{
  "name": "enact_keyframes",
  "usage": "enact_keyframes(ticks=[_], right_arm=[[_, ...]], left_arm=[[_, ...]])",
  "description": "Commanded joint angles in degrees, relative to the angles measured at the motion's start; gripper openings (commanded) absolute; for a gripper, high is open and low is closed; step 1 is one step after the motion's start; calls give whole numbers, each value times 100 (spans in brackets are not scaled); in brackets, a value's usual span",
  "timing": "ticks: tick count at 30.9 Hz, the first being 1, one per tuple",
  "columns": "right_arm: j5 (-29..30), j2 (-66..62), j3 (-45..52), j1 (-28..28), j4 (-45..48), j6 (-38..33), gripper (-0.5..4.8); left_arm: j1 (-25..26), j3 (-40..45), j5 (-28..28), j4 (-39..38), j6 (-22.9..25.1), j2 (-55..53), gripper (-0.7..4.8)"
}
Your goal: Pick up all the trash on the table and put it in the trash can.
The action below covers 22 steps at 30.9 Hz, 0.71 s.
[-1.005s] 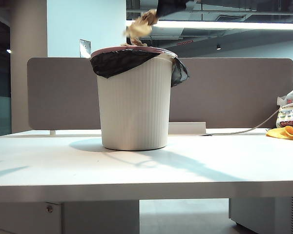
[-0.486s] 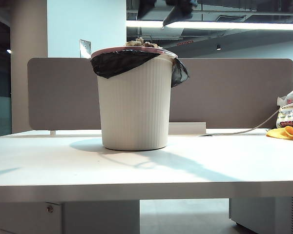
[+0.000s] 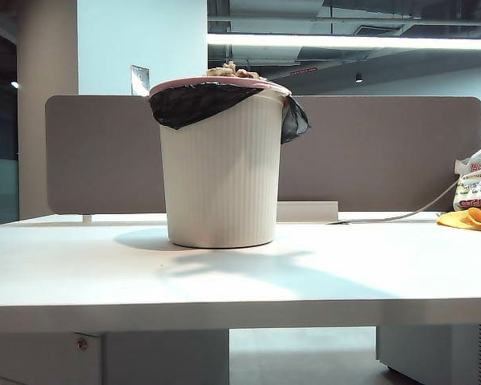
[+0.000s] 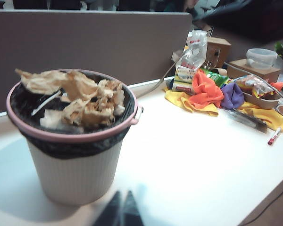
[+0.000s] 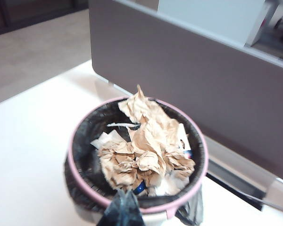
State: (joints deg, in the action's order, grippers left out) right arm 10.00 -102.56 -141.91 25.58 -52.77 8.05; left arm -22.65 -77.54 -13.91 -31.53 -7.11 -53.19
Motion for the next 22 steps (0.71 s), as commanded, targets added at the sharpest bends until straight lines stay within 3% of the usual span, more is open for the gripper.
enact_keyframes(ticks=[1, 7, 14, 18, 22], right_arm=[[-142, 678, -31, 15, -525, 348, -5], [-730, 2135, 498, 7, -1060, 409, -5], [-752, 3799, 1547, 7, -1744, 352, -5], [-756, 4863, 2621, 7, -1727, 11, -5], [-750, 6046, 4127, -15, -1412, -520, -5]], left_arm=[[-2, -20, 39, -483, 295, 400, -5], [-2, 28, 157, -1250, 649, 1290, -5], [0, 382, 404, -1965, 625, 2420, -5], [0, 874, 407, -2035, 584, 3010, -5], [0, 1596, 402, -1958, 92, 3532, -5]])
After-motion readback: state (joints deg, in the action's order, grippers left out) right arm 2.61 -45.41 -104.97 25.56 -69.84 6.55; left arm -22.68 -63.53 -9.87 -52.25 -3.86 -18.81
